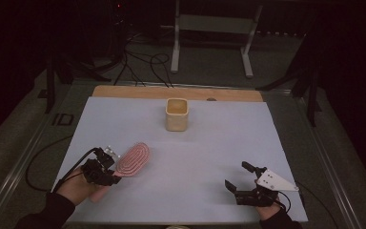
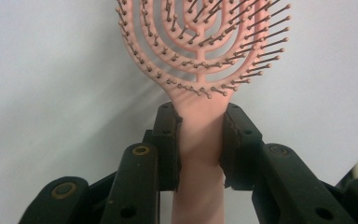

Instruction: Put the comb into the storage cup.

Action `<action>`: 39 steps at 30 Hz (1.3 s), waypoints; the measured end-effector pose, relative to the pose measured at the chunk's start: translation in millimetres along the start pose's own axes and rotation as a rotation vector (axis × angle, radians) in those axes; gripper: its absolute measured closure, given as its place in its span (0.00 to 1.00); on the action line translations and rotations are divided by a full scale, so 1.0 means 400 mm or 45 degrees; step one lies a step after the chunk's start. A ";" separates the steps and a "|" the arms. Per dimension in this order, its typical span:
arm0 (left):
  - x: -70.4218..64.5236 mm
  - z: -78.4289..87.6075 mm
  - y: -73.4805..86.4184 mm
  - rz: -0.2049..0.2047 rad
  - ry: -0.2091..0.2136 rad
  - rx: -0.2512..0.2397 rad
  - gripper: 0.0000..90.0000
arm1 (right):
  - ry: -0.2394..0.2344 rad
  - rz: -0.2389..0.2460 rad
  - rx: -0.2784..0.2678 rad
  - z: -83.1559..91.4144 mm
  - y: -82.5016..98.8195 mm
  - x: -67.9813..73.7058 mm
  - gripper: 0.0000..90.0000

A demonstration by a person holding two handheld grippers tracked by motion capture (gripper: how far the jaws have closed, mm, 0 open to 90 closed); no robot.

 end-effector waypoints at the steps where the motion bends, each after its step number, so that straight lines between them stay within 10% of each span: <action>1: -0.004 0.000 -0.004 -0.010 0.000 0.001 0.79 | 0.001 0.003 0.001 0.001 0.000 0.001 0.10; 39: -0.082 0.018 -0.144 -0.071 0.041 -0.266 0.79 | -0.003 -0.004 -0.001 0.000 0.000 0.000 0.10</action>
Point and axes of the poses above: each handheld gripper's, and its own axes: z roughly backward along the jaws, y roughly out of its underside, x roughly to its left, the point moved 10 cm from there along -z, roughly forward along the jaws, and after that the axes turned 6 degrees about x, right-handed, at the moved point
